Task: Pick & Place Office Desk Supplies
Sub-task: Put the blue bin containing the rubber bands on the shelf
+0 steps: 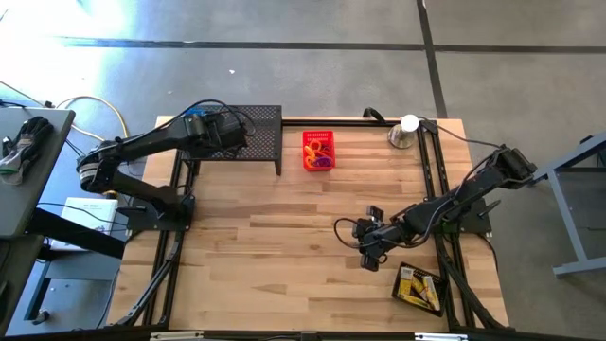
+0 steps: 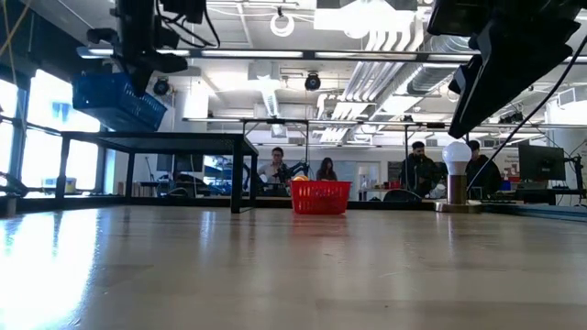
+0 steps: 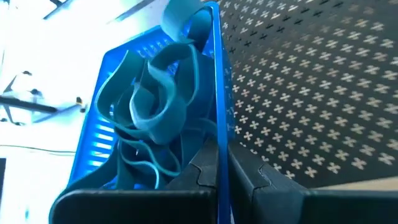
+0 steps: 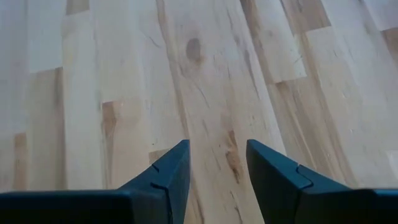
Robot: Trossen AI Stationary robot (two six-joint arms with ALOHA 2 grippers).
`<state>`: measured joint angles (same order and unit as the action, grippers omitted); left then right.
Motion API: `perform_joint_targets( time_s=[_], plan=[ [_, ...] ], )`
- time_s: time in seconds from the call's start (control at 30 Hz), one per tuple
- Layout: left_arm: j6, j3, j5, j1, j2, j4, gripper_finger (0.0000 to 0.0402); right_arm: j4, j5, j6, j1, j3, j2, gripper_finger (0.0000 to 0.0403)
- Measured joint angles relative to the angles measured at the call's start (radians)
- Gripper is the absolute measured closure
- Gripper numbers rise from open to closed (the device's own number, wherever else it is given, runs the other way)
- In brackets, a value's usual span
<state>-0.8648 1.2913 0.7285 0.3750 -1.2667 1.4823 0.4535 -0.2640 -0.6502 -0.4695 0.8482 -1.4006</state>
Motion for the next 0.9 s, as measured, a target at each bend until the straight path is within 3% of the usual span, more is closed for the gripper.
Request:
perform_joint_targets(
  time_s=[0.4,0.67,0.9],
  plan=[
    [-0.042,-0.11,-0.011,0.062,0.028,-0.141,0.0398,0.008,-0.067,0.025,0.001,0.0,0.0,0.0259],
    [-0.131,-0.119,0.026,0.068,0.027,-0.175,0.0394,0.015,-0.051,0.024,0.001,0.0,0.0,0.0259],
    [-0.112,-0.119,0.031,0.068,0.027,-0.185,0.0372,0.022,-0.048,0.01,-0.011,0.0,0.0,0.0259]
  ],
)
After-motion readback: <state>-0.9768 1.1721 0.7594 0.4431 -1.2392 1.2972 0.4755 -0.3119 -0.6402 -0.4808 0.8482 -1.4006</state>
